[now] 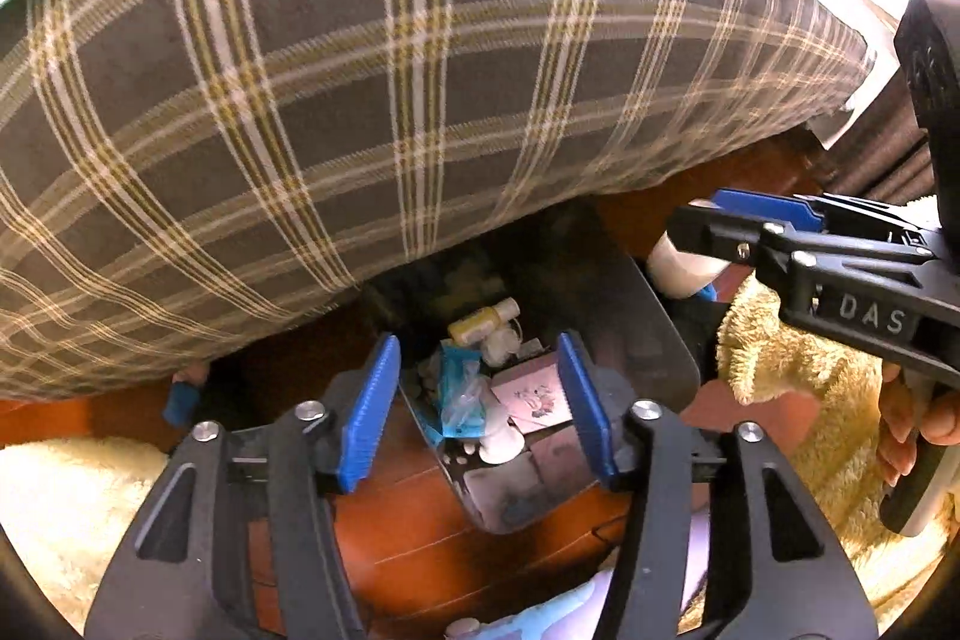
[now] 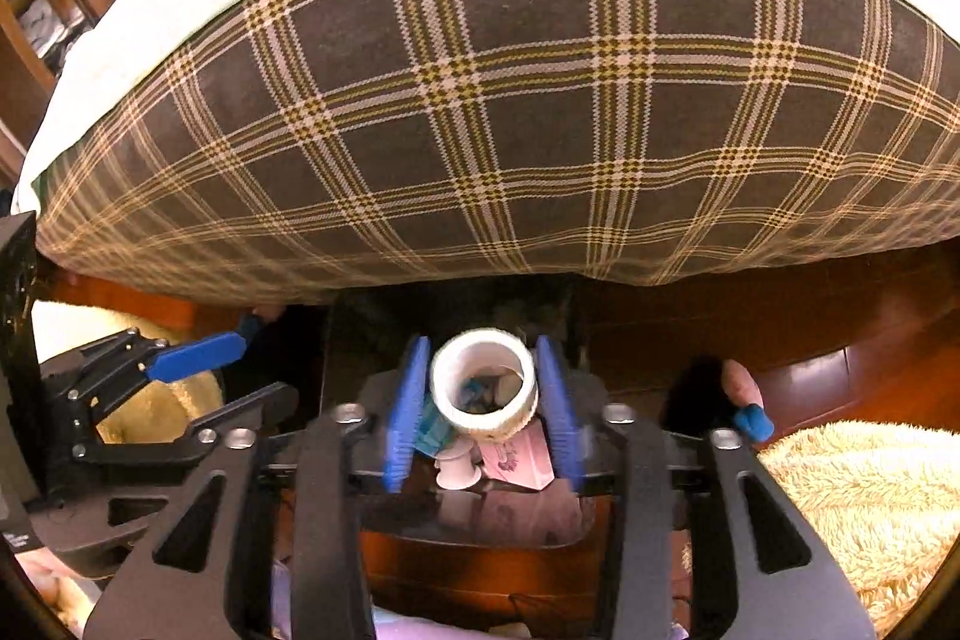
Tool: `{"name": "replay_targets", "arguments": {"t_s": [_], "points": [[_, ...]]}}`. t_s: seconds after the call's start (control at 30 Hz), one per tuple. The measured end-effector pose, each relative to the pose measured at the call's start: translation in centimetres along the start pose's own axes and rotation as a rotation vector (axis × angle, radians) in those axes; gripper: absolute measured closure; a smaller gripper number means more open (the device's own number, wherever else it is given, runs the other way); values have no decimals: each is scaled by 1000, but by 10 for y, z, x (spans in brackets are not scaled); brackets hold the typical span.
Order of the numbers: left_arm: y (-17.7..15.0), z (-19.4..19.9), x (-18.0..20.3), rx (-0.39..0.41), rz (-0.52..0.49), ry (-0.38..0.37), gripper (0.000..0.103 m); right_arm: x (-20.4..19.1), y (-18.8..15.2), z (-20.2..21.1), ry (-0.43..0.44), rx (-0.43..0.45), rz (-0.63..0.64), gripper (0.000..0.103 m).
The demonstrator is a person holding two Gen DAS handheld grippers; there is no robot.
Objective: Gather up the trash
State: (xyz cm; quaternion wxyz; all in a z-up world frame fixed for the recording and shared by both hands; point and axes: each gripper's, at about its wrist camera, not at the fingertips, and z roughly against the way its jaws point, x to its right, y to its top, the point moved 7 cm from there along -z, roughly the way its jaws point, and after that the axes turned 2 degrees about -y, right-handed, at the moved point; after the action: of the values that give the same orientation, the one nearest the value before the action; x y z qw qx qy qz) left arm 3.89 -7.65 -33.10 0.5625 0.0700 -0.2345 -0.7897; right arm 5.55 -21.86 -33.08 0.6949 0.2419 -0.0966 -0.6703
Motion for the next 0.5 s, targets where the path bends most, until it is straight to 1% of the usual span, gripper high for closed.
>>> {"name": "replay_targets", "arguments": {"t_s": [0.03,0.1,0.13,0.17,0.2,0.23,0.27,0.33,0.4,0.47,0.5], "points": [[2,3,-1,9,0,8,43,3,2,2,3,6,-5,38],[6,11,-3,23,7,20,39,8,9,7,3,22,-15,37],[9,18,-5,38,13,22,35,10,12,11,-1,35,-19,34],[12,26,-5,55,18,23,32,12,16,18,-11,57,-23,26],[18,37,-8,80,25,29,25,15,21,28,-29,86,-25,21],[24,50,-11,111,29,38,18,16,25,36,-47,110,-24,13],[28,60,-13,133,31,46,16,18,32,49,-78,140,-16,8],[39,85,-13,189,29,58,11,19,40,69,-108,180,-5,5],[47,108,-12,238,29,62,8,16,50,96,-126,242,6,3],[56,131,-10,288,26,76,8,11,59,119,-140,299,22,3],[61,147,-10,319,21,95,8,10,63,133,-162,332,33,3]]}}
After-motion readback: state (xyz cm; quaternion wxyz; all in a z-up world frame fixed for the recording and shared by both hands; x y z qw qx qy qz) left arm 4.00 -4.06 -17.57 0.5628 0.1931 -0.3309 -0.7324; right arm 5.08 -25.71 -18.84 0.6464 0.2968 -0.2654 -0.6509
